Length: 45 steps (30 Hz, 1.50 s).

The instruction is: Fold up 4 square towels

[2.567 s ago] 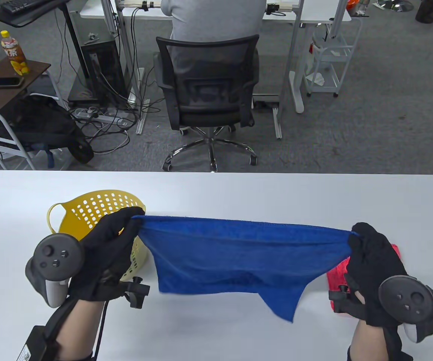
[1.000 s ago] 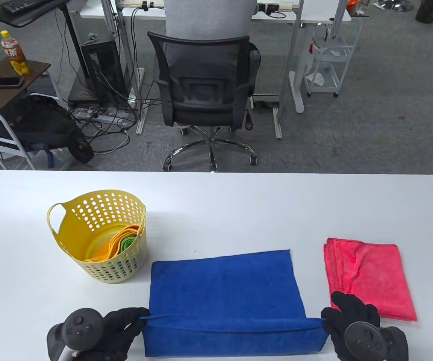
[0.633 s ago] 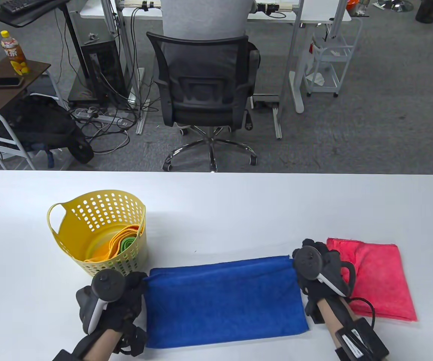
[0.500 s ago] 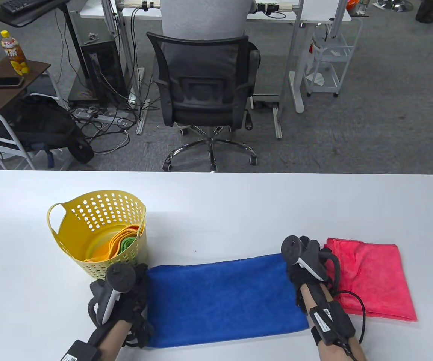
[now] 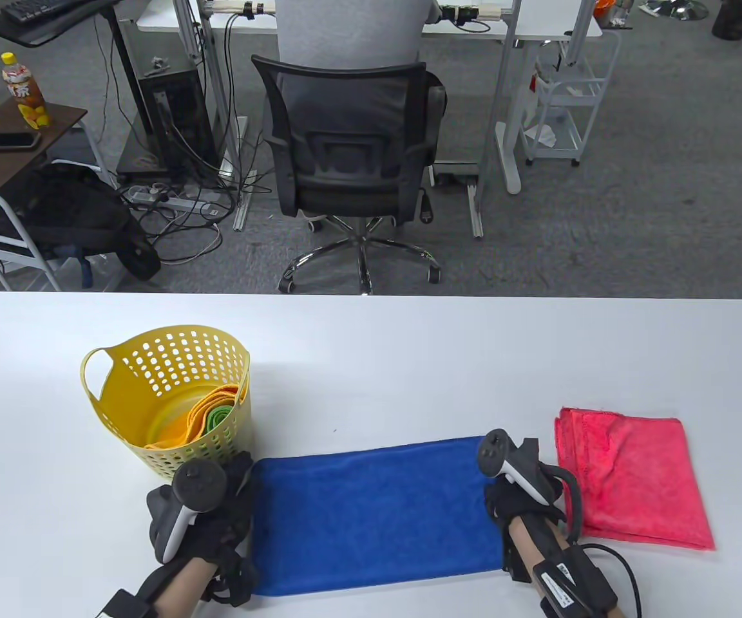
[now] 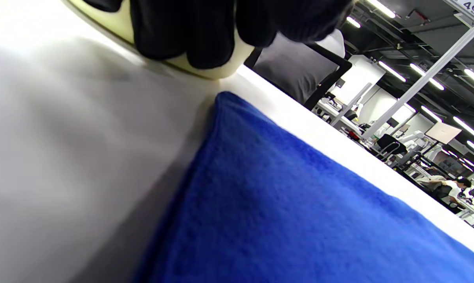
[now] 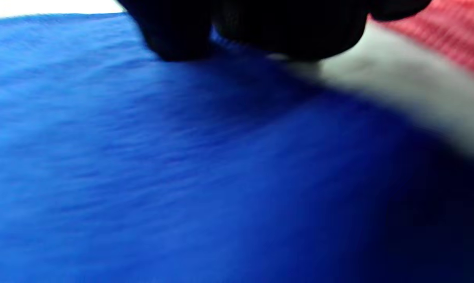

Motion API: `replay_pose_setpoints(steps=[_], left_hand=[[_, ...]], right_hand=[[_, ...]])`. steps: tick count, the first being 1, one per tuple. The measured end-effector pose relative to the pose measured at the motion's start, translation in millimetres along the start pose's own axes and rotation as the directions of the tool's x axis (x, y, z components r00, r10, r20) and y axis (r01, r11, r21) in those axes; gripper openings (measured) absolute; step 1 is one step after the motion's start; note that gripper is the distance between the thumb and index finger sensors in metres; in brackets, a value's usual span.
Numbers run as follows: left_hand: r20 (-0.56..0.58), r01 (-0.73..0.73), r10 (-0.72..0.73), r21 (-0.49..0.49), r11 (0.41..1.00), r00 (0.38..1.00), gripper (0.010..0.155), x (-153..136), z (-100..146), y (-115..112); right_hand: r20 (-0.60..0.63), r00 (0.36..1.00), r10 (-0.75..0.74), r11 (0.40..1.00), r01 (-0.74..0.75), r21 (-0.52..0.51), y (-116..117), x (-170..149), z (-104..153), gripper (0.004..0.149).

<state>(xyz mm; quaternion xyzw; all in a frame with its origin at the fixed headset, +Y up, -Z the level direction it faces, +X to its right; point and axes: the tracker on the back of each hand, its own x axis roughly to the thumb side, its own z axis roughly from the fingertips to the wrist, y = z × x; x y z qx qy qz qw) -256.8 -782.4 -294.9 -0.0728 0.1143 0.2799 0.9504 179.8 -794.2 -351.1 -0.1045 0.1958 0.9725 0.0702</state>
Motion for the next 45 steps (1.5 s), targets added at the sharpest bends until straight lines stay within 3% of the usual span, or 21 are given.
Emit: replay_pose_setpoints(steps=[5,8,10,15,18,22,24,28,30,33,34,36,38,40,42,45], left_hand=[[0.029,-0.01,0.009,0.017,1.0,1.0,0.058,4,6,2],[0.046,-0.03,0.028,0.034,0.999,0.999,0.058,6,9,6],[0.048,-0.05,0.048,0.037,0.998,0.998,0.058,6,9,9],[0.052,-0.094,0.093,0.022,0.995,0.994,0.059,4,9,12],[0.054,-0.1,0.099,0.017,0.995,0.994,0.059,5,8,12],[0.069,-0.107,0.106,0.011,0.994,0.992,0.059,7,9,11],[0.077,-0.113,0.112,0.005,0.994,0.991,0.059,8,10,11],[0.093,-0.101,0.099,0.01,0.995,0.991,0.059,10,12,11],[0.099,-0.091,0.089,0.017,0.996,0.991,0.06,10,13,11],[0.098,-0.102,0.1,0.023,0.994,0.99,0.06,9,14,13],[0.099,-0.111,0.108,0.024,0.994,0.989,0.06,8,14,14],[0.101,-0.116,0.113,0.022,0.993,0.988,0.059,8,14,16],[0.102,-0.119,0.117,0.021,0.993,0.988,0.059,8,14,16],[0.103,-0.118,0.116,0.016,0.993,0.988,0.059,8,13,16],[0.102,-0.113,0.112,0.007,0.994,0.988,0.059,9,12,14],[0.109,-0.104,0.103,0.002,0.995,0.989,0.059,10,13,12]], right_hand=[[0.06,0.998,-0.016,1.0,0.016,0.002,-6,-4,-1,0.041],[0.115,0.957,-0.267,0.963,0.27,-0.008,-22,-27,7,0.039],[0.11,0.918,-0.381,0.918,0.39,-0.076,-33,-48,12,0.038],[-0.051,0.942,-0.331,0.932,0.318,-0.175,-52,-102,22,0.038],[-0.048,0.935,-0.351,0.923,0.336,-0.188,-65,-102,35,0.039],[0.063,0.938,-0.34,0.916,0.345,-0.203,-85,-54,61,0.039],[0.156,0.935,-0.317,0.919,0.344,-0.195,-89,-5,76,0.039],[0.266,0.94,-0.216,0.95,0.264,-0.164,-69,84,88,0.039],[0.29,0.94,-0.181,0.968,0.222,-0.115,-51,118,86,0.043],[0.333,0.901,-0.278,0.96,0.248,0.131,-32,142,81,0.064],[0.355,0.859,-0.369,0.926,0.308,0.217,-32,142,81,0.067],[0.347,0.792,-0.502,0.861,0.419,0.289,-40,133,83,0.068],[0.331,0.755,-0.566,0.824,0.503,0.263,-56,111,81,0.067],[0.272,0.777,-0.568,0.823,0.543,0.166,-67,85,74,0.064],[0.131,0.859,-0.495,0.867,0.498,0.012,-66,51,61,0.061],[-0.059,0.945,-0.322,0.946,0.323,0.009,-41,25,44,0.062]])
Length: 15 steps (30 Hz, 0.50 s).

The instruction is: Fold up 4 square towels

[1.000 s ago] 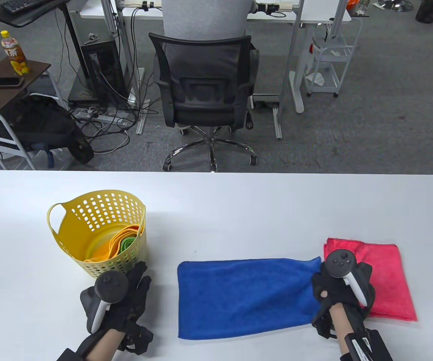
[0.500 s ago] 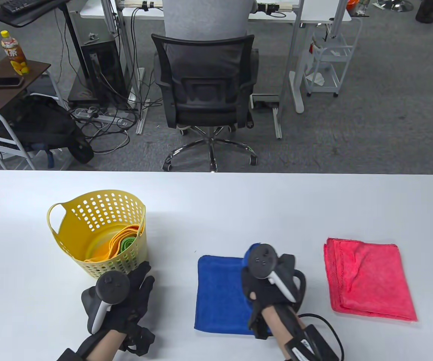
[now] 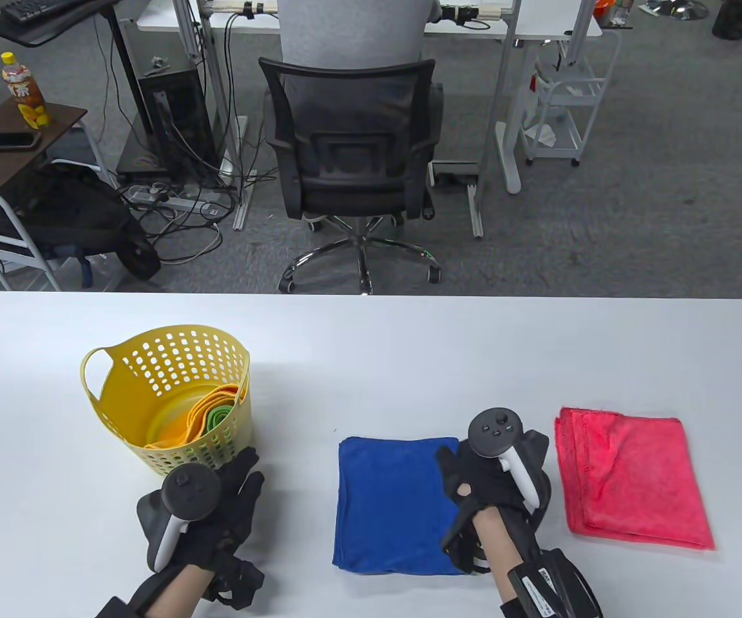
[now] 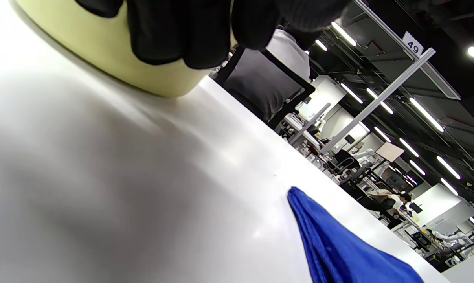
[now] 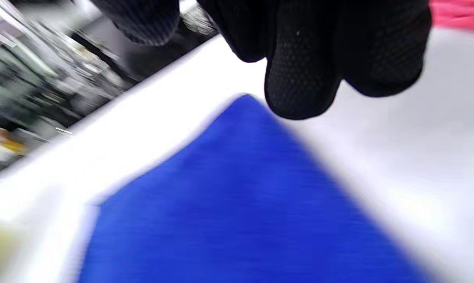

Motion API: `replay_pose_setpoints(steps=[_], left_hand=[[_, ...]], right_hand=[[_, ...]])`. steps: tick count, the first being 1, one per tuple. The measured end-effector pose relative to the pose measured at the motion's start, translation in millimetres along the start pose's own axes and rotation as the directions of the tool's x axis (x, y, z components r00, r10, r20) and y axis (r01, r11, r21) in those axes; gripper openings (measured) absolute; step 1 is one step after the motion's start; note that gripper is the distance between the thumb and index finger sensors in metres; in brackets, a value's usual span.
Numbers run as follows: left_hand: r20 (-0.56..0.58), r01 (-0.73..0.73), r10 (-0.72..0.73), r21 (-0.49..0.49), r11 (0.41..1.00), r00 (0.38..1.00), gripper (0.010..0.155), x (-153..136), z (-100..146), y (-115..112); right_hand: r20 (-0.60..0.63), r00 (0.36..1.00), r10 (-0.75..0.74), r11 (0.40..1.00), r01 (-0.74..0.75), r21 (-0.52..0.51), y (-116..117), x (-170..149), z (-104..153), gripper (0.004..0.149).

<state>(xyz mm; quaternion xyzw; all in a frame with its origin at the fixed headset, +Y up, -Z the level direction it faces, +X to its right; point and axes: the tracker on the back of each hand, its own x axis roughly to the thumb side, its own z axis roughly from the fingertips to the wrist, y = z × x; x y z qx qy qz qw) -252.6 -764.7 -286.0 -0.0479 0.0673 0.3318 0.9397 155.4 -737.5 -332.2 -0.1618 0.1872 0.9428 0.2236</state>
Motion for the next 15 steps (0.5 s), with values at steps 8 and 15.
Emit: replay_pose_setpoints(steps=[8,15], left_hand=[[0.011,0.025,-0.026,0.011,1.0,1.0,0.059,1,3,-3],[0.022,0.025,-0.026,0.011,1.0,0.999,0.058,2,3,-3]], right_hand=[[-0.049,0.998,0.05,0.993,-0.055,-0.102,59,-8,-20,0.051],[0.197,0.98,-0.036,0.98,0.074,-0.187,39,-9,-7,0.04]])
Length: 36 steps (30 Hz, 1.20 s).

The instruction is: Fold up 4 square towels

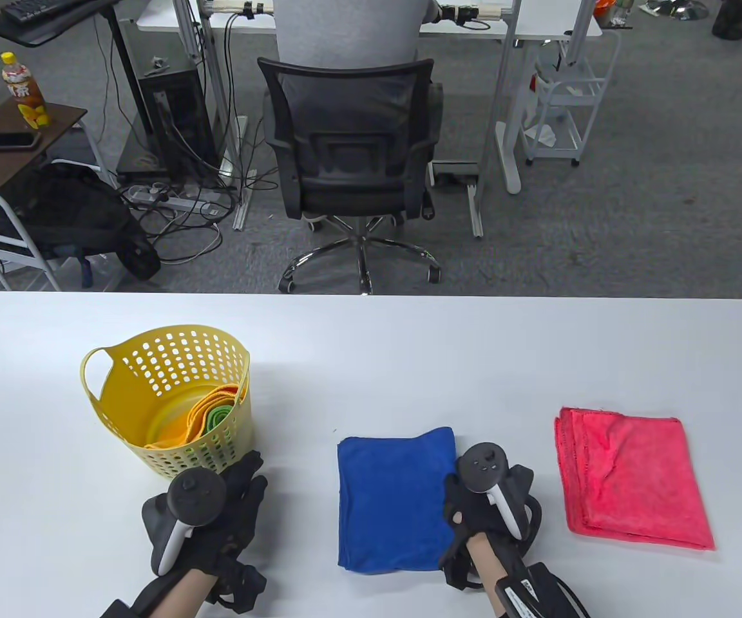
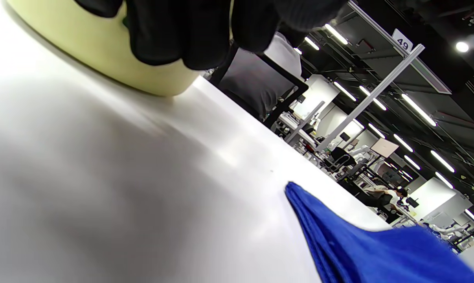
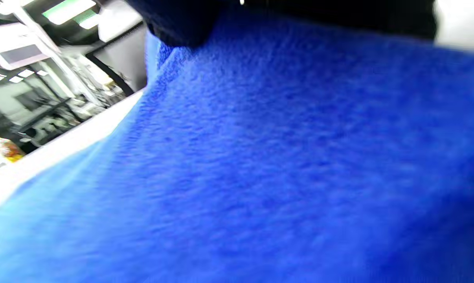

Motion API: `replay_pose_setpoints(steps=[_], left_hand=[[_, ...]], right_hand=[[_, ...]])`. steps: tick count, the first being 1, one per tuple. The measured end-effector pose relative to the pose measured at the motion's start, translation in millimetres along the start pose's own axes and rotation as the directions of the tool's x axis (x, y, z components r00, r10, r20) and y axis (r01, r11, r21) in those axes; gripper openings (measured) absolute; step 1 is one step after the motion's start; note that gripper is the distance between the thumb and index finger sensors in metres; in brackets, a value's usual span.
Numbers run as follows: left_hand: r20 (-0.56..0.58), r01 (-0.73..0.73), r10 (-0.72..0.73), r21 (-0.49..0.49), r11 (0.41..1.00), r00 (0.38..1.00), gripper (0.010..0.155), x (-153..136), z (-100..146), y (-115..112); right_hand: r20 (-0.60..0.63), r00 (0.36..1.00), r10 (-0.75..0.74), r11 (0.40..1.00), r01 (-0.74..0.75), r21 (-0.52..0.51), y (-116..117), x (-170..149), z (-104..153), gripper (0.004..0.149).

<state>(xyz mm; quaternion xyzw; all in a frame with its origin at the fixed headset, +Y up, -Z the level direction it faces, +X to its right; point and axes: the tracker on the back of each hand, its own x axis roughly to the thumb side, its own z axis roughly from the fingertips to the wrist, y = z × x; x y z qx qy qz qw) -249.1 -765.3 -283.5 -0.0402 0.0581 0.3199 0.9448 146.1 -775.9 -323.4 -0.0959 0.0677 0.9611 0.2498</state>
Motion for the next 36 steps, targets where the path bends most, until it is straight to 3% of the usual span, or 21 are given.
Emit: replay_pose_setpoints(steps=[5,11,19,23,25,28,31,35,36], left_hand=[[-0.014,0.015,-0.015,-0.013,1.0,1.0,0.057,-3,-3,-3],[-0.008,0.023,-0.023,0.007,1.0,1.0,0.057,-2,-1,-1],[0.025,0.078,-0.079,0.042,0.996,0.997,0.057,4,1,4],[0.013,0.069,-0.07,0.056,0.996,0.997,0.057,0,1,10],[0.013,0.057,-0.058,0.058,0.997,0.998,0.057,0,1,12],[0.019,0.051,-0.053,0.073,0.996,0.998,0.057,1,3,14],[0.022,0.06,-0.062,0.083,0.995,0.998,0.056,2,4,13],[0.008,0.078,-0.079,0.084,0.993,0.997,0.056,0,3,9],[0.003,0.084,-0.085,0.08,0.993,0.996,0.056,-1,3,8]], right_hand=[[0.019,1.0,0.009,0.999,-0.01,0.052,-31,8,-9,0.04],[0.059,0.998,0.035,0.998,-0.038,0.052,-93,23,-26,0.039],[0.059,0.998,0.006,0.996,-0.001,-0.084,-187,21,-26,0.039],[0.025,0.997,-0.069,0.989,0.072,-0.132,-224,-25,-22,0.039],[-0.03,0.995,-0.092,0.985,0.086,-0.15,-228,-61,-25,0.039],[-0.182,0.976,-0.119,0.981,0.087,-0.175,-217,-133,-36,0.04],[-0.338,0.92,-0.2,0.956,0.108,-0.273,-195,-206,-49,0.04],[-0.484,0.832,-0.269,0.934,0.103,-0.342,-171,-260,-53,0.044],[-0.526,0.815,-0.244,0.947,0.082,-0.312,-166,-266,-55,0.049]])
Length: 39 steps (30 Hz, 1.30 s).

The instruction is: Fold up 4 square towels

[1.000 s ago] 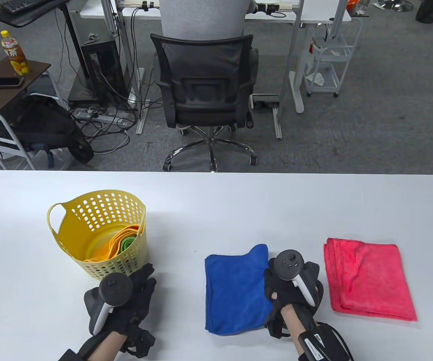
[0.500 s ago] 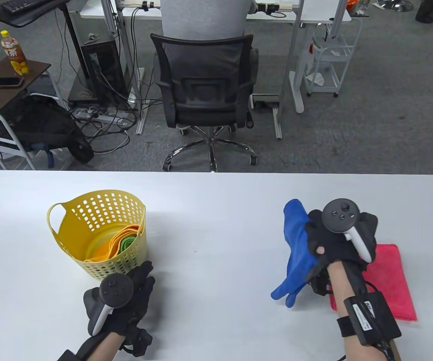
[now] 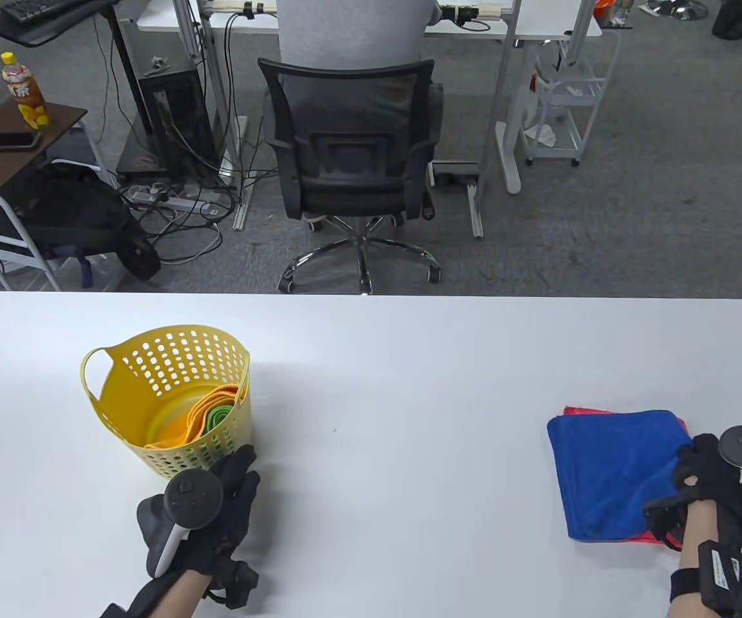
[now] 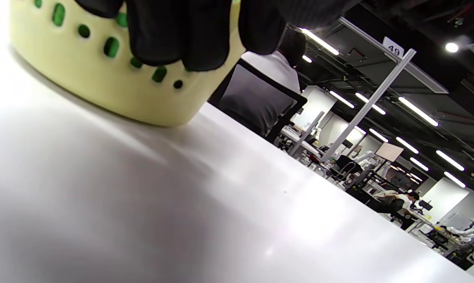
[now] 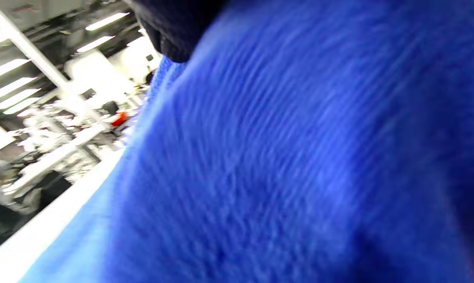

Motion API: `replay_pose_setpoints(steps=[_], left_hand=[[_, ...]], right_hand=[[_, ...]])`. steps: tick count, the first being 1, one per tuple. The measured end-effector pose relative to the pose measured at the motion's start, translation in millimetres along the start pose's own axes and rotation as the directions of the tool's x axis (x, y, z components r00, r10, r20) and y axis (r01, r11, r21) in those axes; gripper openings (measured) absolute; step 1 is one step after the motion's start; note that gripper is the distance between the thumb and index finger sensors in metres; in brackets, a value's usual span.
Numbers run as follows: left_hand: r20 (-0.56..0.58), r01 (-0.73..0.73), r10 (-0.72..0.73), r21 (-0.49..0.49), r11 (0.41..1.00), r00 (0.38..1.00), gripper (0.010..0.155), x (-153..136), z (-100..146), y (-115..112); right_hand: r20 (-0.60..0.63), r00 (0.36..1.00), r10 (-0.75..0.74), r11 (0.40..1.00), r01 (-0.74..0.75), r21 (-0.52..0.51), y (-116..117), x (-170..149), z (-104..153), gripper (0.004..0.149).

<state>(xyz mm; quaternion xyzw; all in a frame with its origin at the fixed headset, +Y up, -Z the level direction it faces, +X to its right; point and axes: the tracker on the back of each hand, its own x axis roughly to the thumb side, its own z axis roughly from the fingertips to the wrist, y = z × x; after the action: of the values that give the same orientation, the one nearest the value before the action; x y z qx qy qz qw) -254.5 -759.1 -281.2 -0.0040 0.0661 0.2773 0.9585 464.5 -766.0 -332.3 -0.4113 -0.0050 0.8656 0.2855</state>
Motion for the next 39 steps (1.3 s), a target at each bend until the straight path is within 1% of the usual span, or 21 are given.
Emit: replay_pose_setpoints(steps=[3,6,9,11,12,14,15,16,18,19,20,21,22,24,26,28,29,30,34,37,39], left_hand=[[-0.011,0.012,-0.012,-0.007,1.0,1.0,0.058,-3,-2,-2],[-0.008,0.015,-0.015,-0.022,1.0,1.0,0.06,-3,-3,-4],[0.01,0.032,-0.032,-0.05,0.998,0.999,0.063,-1,-3,-10],[0.044,0.067,-0.064,-0.063,0.996,0.997,0.063,5,0,-15],[0.06,0.081,-0.077,-0.063,0.995,0.995,0.064,8,1,-16],[0.123,0.116,-0.11,-0.037,0.993,0.986,0.064,21,10,-14],[0.149,0.124,-0.12,-0.02,0.992,0.982,0.064,26,14,-11],[0.186,0.13,-0.13,0.013,0.991,0.974,0.064,35,19,-3],[0.232,0.109,-0.13,0.099,0.989,0.964,0.064,49,29,23],[0.237,0.087,-0.117,0.134,0.987,0.964,0.064,53,33,36],[0.227,0.049,-0.09,0.182,0.982,0.97,0.063,59,37,61],[0.212,0.028,-0.071,0.202,0.979,0.975,0.063,60,38,77],[0.178,0.002,-0.041,0.211,0.977,0.983,0.062,61,35,98],[0.117,0.001,-0.032,0.249,0.969,0.993,0.061,60,18,124],[-0.014,0.098,-0.097,0.164,0.982,0.995,0.063,58,-14,138],[-0.155,0.255,-0.266,-0.087,0.963,0.952,0.065,56,-52,137],[-0.187,0.287,-0.332,-0.232,0.929,0.925,0.068,53,-67,133],[-0.217,0.282,-0.365,-0.335,0.899,0.905,0.07,49,-82,127],[-0.3,0.148,-0.292,-0.422,0.894,0.908,0.075,38,-113,104],[-0.344,0.133,-0.306,-0.445,0.885,0.888,0.06,29,-125,88],[-0.345,0.07,-0.234,-0.428,0.901,0.909,0.049,28,-124,89]], right_hand=[[-0.124,0.965,0.231,0.973,-0.232,0.005,-1,1,0,0.057],[-0.051,0.967,0.251,0.965,-0.254,-0.07,-11,26,17,0.069],[0.156,0.981,0.116,0.991,-0.103,-0.091,-26,75,57,0.072],[0.324,0.945,-0.053,0.997,0.066,-0.028,-35,116,98,0.073],[0.383,0.916,-0.12,0.992,0.127,0.009,-39,128,113,0.073],[0.528,0.777,-0.343,0.938,0.308,0.157,-51,154,155,0.072],[0.557,0.724,-0.407,0.91,0.374,0.179,-52,160,167,0.071],[0.601,0.661,-0.45,0.885,0.419,0.202,-52,167,181,0.071],[0.669,0.621,-0.409,0.903,0.38,0.199,-47,172,198,0.07],[0.684,0.623,-0.38,0.916,0.359,0.181,-44,172,201,0.071],[0.702,0.628,-0.337,0.932,0.327,0.154,-39,172,203,0.071],[0.709,0.629,-0.319,0.939,0.308,0.149,-36,172,202,0.07],[0.713,0.628,-0.311,0.945,0.281,0.165,-33,171,199,0.071],[0.7,0.631,-0.334,0.94,0.283,0.193,-31,169,193,0.071],[0.694,0.626,-0.356,0.932,0.294,0.213,-31,166,189,0.071],[0.695,0.617,-0.369,0.926,0.31,0.216,-33,164,187,0.07],[0.698,0.613,-0.371,0.925,0.31,0.22,-33,164,187,0.07],[0.701,0.608,-0.373,0.925,0.305,0.227,-33,164,187,0.07],[0.709,0.595,-0.378,0.923,0.295,0.245,-31,165,187,0.07],[0.721,0.588,-0.368,0.929,0.273,0.251,-28,168,189,0.07],[0.729,0.578,-0.368,0.929,0.265,0.259,-26,170,190,0.07]])
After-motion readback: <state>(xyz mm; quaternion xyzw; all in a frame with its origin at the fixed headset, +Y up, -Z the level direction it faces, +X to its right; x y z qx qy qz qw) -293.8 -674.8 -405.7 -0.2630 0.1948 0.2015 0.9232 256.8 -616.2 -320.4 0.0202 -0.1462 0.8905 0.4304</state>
